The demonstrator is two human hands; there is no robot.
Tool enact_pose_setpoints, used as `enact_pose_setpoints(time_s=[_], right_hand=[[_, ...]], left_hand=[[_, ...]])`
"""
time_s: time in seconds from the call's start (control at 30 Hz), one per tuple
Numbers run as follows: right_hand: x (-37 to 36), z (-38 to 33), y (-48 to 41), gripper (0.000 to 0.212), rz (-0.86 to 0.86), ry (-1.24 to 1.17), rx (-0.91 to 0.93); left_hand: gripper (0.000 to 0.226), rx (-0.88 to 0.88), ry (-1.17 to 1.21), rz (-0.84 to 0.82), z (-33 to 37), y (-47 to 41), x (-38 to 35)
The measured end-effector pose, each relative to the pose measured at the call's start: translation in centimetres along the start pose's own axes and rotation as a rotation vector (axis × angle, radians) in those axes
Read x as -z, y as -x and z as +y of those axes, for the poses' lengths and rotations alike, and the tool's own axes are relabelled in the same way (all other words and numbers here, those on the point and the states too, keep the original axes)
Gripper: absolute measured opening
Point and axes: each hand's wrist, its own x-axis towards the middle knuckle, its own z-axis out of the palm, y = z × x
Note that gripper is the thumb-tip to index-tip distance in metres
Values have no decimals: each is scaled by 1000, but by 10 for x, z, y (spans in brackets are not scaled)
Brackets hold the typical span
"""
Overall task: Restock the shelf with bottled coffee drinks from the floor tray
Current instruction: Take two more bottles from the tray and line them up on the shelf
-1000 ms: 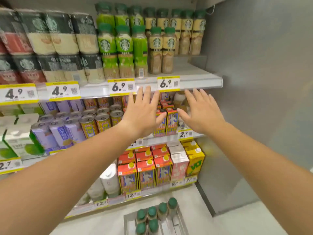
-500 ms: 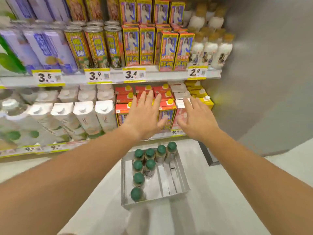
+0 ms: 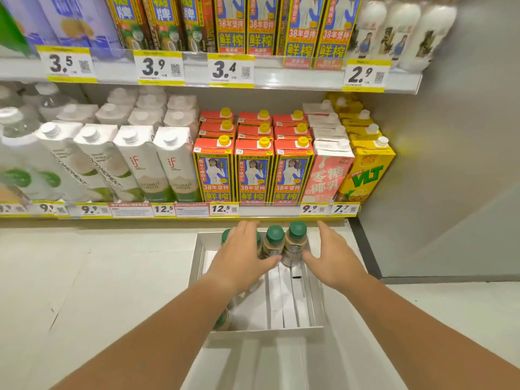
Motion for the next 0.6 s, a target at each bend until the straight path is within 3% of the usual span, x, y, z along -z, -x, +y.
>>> enact_pose_setpoints(time_s=[0.1, 0.37, 0.47, 0.6], right_hand=[[-16, 10, -2, 84, -30, -81, -23], [-46, 27, -15, 63, 18, -191, 35], [-56, 30, -22, 54, 35, -239, 43], [-65, 36, -31, 66, 61, -344, -1]], left_hand=[[70, 117, 107, 79, 2, -4, -29], [66, 152, -81, 258, -9, -27, -67], [72, 176, -146, 226, -11, -33, -75], [77, 182, -323, 187, -12, -41, -83]])
